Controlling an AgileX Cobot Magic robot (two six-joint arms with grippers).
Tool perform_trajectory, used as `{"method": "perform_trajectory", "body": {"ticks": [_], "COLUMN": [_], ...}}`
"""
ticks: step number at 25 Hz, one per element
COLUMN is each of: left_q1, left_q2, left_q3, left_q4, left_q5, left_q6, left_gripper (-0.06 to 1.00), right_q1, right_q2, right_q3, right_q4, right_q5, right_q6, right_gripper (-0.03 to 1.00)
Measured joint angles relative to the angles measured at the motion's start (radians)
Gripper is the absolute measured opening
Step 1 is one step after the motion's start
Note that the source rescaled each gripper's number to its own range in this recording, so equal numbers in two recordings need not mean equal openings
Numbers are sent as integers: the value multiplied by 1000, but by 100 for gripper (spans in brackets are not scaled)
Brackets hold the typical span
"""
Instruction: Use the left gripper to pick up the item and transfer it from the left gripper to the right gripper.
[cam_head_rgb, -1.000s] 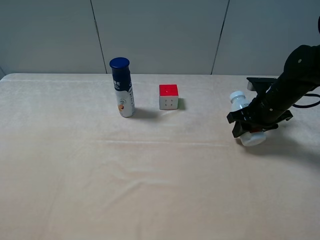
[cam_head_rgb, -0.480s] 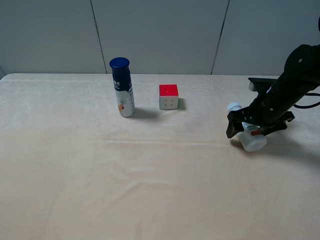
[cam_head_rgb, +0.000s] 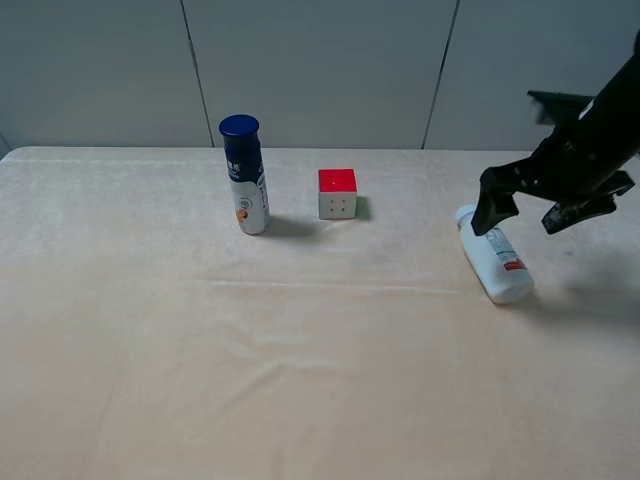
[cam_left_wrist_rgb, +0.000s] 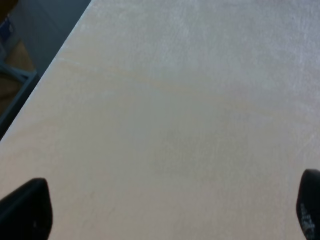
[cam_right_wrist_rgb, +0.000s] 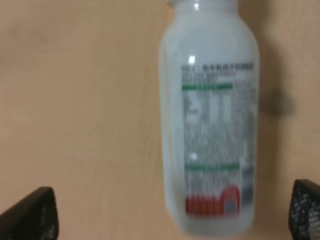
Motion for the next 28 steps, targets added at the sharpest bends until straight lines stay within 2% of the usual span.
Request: {"method": "perform_trajectory", "body": {"ticks": [11,12,15,21,25,28], "left_q1": [0,0,0,0,0,0], "left_q2": [0,0,0,0,0,0], "left_q3": [0,0,0,0,0,0], "left_q4": [0,0,0,0,0,0], "left_q5": [-1,-1,-1,-1,-1,-1], "left_q6": [0,0,0,0,0,0], "left_gripper": [95,95,95,95,95,95], "right_q1": [0,0,0,0,0,0], "right_q2": [-436,-436,-620,-974,-1217,-1357], "right_q3": [-19,-19,40,330,505,511], "right_q4": [-10,-10,-14,-48,-110,-134], "right_q5": [325,325,330,327,263,176], "right_q6": [36,36,47,56,66,94], "right_gripper": [100,100,100,100,100,100]}}
